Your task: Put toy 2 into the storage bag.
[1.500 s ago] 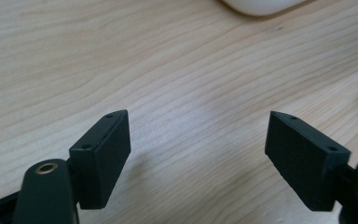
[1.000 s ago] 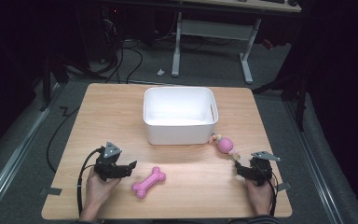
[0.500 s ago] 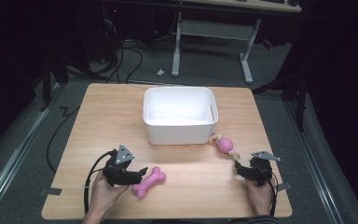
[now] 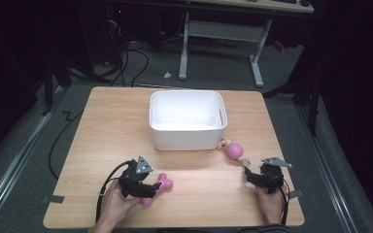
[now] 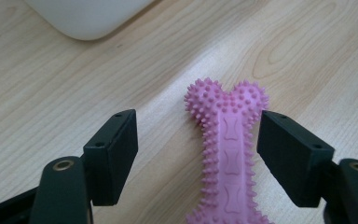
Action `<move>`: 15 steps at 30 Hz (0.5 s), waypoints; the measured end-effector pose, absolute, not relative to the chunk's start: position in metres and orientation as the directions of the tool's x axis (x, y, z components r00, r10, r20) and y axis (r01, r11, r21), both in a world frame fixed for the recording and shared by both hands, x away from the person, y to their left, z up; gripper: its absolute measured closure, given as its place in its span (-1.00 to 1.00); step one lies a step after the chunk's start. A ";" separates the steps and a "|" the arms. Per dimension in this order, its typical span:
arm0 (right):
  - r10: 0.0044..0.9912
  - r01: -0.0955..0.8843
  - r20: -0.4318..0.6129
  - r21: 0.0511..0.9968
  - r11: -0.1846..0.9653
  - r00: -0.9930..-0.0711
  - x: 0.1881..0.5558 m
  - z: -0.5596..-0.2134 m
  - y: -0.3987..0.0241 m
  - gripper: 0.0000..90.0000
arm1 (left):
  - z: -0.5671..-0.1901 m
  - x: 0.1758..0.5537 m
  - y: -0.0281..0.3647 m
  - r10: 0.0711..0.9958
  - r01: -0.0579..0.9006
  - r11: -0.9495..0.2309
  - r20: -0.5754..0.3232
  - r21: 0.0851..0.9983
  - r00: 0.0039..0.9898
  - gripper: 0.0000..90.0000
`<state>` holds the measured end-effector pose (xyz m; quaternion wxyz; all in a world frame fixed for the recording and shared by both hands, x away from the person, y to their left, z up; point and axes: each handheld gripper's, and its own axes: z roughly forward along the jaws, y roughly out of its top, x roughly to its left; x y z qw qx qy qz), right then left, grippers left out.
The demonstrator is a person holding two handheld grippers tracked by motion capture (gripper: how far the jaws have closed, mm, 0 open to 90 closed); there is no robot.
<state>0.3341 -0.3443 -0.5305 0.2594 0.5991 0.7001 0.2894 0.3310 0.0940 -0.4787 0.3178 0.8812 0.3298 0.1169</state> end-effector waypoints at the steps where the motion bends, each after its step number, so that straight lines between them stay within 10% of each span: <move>1: 0.989 0.689 -0.016 0.716 0.115 -0.148 0.334 -0.531 -0.344 -0.51 | -0.479 0.331 0.093 0.652 0.507 -0.585 -0.004 0.633 0.758 -0.34; 15: 0.987 0.687 -0.019 0.716 0.125 -0.159 0.334 -0.530 -0.345 -0.50 | -0.497 0.332 0.072 0.614 0.509 -0.672 0.021 0.538 0.789 -0.20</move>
